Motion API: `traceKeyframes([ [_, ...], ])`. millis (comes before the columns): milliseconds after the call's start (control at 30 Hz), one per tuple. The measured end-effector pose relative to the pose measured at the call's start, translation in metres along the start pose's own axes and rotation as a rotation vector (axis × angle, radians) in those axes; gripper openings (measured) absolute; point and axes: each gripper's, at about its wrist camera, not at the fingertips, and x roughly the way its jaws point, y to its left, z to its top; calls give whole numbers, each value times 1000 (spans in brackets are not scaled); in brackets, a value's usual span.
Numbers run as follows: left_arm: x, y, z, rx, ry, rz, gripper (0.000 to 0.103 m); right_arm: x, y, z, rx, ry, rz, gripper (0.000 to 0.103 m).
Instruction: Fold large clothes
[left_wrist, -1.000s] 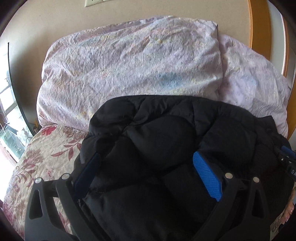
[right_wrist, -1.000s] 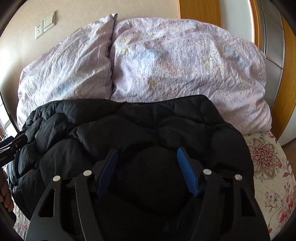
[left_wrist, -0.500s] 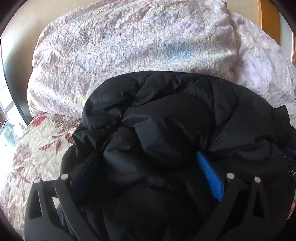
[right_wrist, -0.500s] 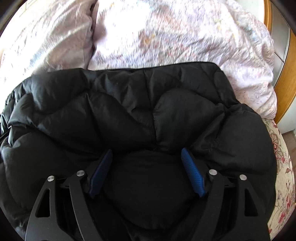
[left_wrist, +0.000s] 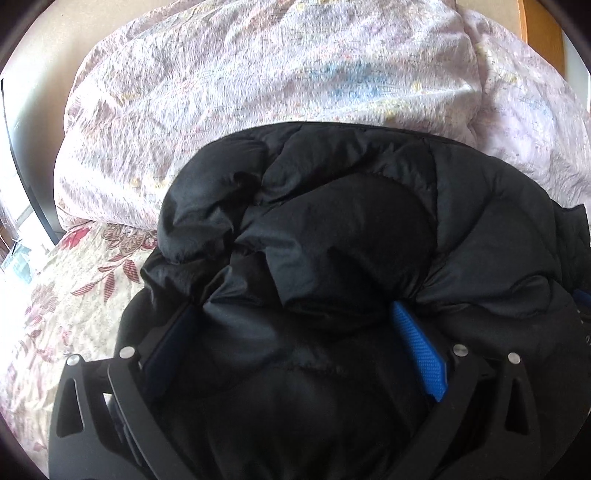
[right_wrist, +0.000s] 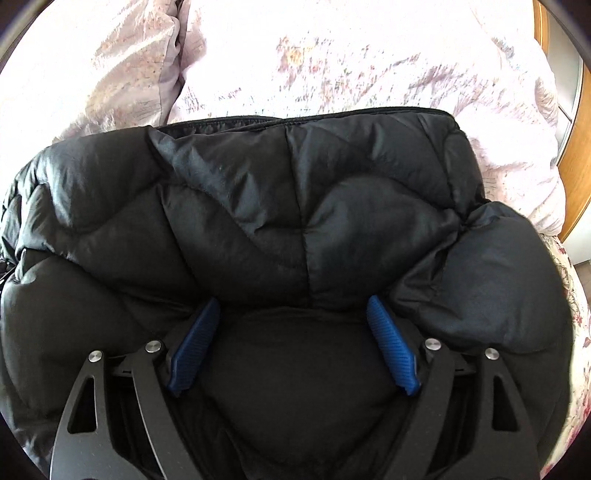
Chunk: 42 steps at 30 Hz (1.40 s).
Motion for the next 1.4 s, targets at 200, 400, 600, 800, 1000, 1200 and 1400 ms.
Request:
traceKeyframes([
  [200, -37, -18, 15, -19, -57, -81, 101, -43, 6, 18, 64, -105, 139, 82],
  [400, -25, -75, 17, 116, -44, 6, 101, -16, 47, 18, -44, -30, 15, 83],
  [600, 12, -64, 19, 36, 0, -34, 101, 13, 42, 17, -56, 19, -16, 93],
  [800, 24, -67, 18, 10, -19, -58, 101, 17, 34, 17, -21, 5, 12, 94],
  [1000, -16, -30, 13, -20, -89, -86, 101, -37, -11, 8, 25, -107, 20, 91],
  [1200, -35, 10, 22, -32, -158, 1, 101, -69, -82, 3, 135, -179, -95, 91],
  [1400, -15, 37, 18, -94, -63, 60, 101, -24, -99, -6, 198, -54, -147, 92],
])
